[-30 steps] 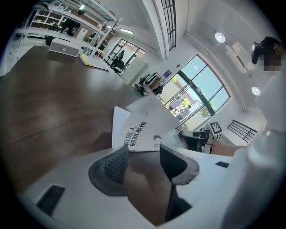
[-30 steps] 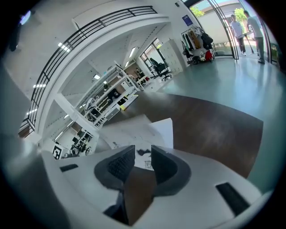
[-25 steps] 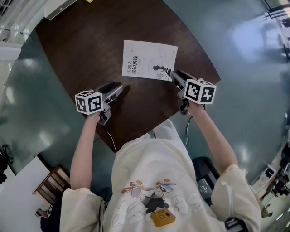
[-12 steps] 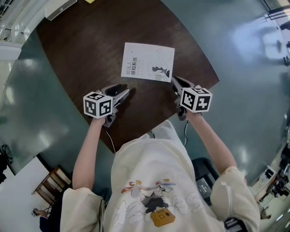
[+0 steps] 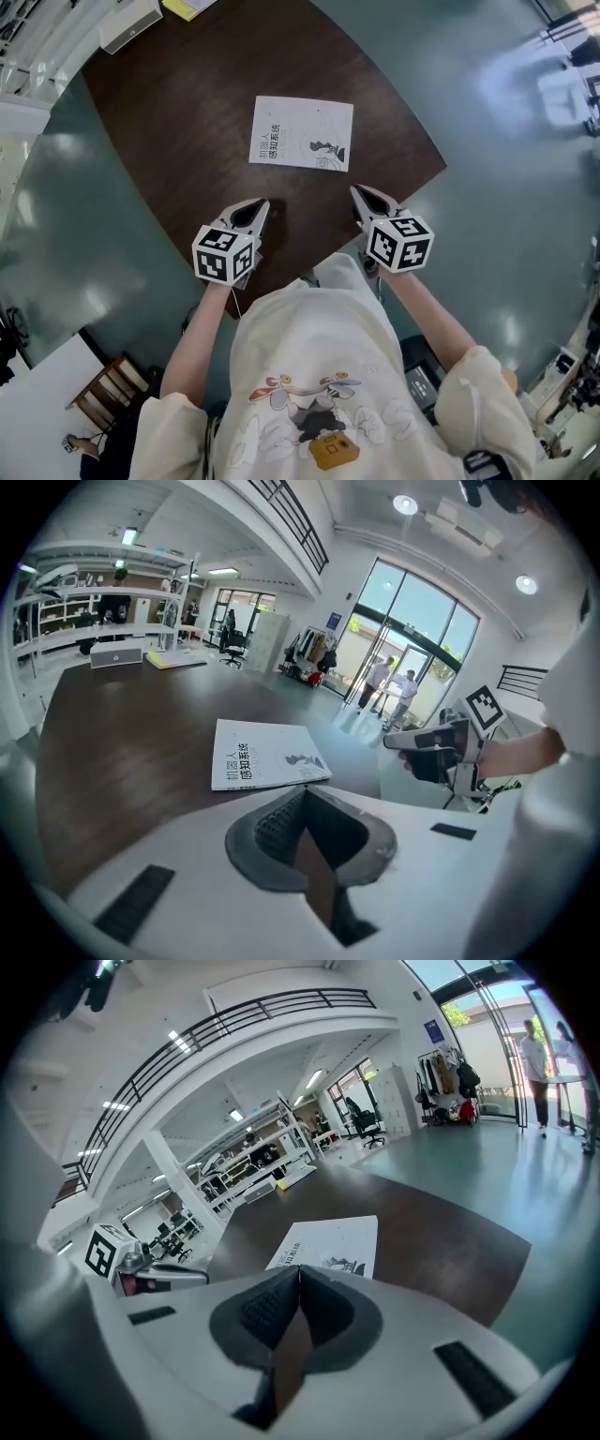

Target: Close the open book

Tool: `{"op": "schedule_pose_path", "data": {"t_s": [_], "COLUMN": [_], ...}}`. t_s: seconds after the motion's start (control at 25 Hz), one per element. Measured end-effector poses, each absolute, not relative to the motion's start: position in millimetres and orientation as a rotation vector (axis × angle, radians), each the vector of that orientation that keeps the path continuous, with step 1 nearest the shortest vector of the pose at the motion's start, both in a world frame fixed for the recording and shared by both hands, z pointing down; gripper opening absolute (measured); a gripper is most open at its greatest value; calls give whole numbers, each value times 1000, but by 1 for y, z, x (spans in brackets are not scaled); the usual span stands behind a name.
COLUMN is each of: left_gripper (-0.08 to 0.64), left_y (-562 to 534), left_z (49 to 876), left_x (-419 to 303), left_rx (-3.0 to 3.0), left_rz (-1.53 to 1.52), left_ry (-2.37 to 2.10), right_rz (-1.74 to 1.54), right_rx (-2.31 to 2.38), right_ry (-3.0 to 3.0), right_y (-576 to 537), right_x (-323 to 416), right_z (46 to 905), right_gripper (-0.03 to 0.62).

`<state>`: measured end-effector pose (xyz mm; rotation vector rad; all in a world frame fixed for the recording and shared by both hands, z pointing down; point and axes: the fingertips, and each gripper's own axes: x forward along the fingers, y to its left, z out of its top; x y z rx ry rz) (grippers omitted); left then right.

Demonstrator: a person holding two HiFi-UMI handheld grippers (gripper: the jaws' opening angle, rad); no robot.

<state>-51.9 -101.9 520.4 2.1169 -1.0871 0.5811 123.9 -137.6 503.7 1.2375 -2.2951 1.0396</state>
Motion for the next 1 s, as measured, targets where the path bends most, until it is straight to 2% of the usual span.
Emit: {"op": "schedule_pose_path", "data": {"t_s": [0.4,1.0], "left_gripper": [6,5], "left_y": [-41,-14], "left_z": [484,469], "left_x": [-21,5], "left_rx": [2089,2095], "left_rz": [532,562], "left_ry": [-1094,-1145], "right_rz": [937,898], "right_rx": [1087,970], "right_ry": [-2386,-2400], "right_y": [-64,-38], "right_x": [76,58], "right_z": [459,460], "right_gripper": [6,6]}}
